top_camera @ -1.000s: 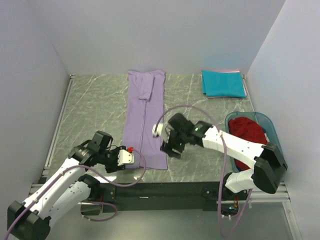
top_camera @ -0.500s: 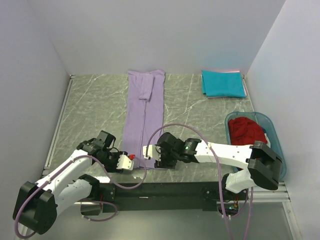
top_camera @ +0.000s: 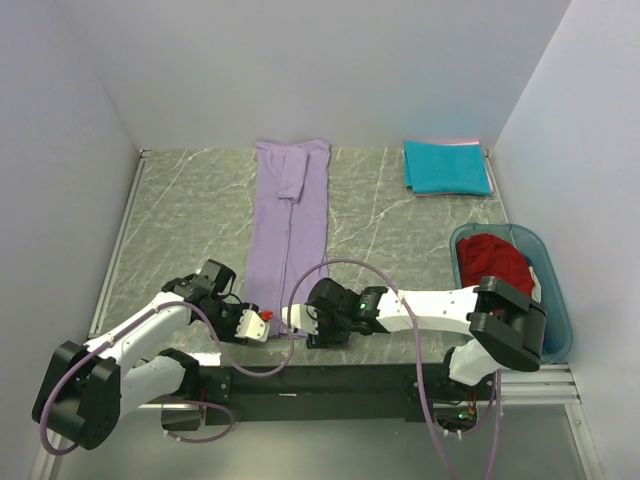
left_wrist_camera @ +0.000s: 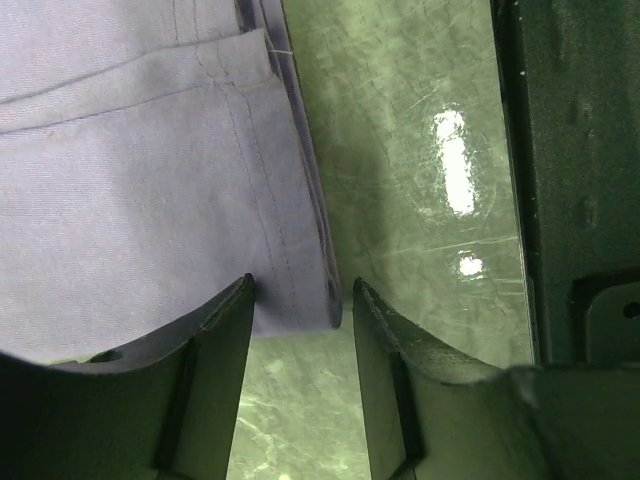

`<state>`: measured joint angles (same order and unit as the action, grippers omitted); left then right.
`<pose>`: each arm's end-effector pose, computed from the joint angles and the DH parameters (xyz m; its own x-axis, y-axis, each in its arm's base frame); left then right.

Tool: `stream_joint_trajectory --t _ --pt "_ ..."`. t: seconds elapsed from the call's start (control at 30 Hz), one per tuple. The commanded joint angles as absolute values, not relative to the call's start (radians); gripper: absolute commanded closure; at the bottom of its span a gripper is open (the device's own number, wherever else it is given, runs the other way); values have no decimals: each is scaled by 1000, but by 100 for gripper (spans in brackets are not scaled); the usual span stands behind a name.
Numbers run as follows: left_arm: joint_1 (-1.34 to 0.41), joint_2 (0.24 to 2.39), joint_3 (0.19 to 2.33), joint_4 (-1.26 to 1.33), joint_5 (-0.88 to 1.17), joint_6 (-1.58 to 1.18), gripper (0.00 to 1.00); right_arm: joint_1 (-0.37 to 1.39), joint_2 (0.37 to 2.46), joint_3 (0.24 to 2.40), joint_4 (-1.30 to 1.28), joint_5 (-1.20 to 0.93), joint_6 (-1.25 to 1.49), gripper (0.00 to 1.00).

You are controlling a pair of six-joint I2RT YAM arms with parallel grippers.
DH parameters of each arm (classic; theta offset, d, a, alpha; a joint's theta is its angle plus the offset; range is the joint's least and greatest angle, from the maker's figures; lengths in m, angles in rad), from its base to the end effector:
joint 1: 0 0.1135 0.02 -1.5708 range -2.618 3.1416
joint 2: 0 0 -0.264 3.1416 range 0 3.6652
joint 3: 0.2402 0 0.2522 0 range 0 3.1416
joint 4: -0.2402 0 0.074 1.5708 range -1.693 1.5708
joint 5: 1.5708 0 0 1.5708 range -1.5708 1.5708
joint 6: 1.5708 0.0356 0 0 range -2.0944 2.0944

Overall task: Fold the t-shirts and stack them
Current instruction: Fold the tshirt

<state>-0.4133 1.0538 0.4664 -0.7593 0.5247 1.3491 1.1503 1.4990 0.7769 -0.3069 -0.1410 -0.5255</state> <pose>0.1302 -0.0766 0.1550 0.2422 0.8157 -0.5253 0.9699 -0.2176 0.1094 0.1101 0.2584 0.1663 0.1657 -0.8462 -0.5065 -0.9829 -0.0999 -0.1545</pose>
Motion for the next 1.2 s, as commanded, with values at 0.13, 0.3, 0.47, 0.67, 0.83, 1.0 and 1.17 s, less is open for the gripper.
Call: stream_joint_trajectory --t 0.13,0.3,0.47,0.67,0.83,1.0,1.17 --pt "-410 1072 453 -741 517 1416 54 1163 1545 778 -296 -126 -548 36" --pt "-410 1091 462 -747 508 1424 66 1172 1618 807 -316 -83 -529 56" --pt "-410 1089 462 -762 495 1440 91 1178 1649 824 -325 -51 -506 95" --pt "-410 980 514 -851 574 1419 99 1163 1516 841 -383 -98 -473 100" --pt "-410 928 586 -968 615 1431 99 1161 1391 841 -449 -155 -442 100" --pt "-410 855 656 -1060 658 1405 99 1163 1304 850 -492 -189 -436 100" --pt "-373 916 787 -1003 670 1232 99 1076 1290 913 -525 -199 -495 100"
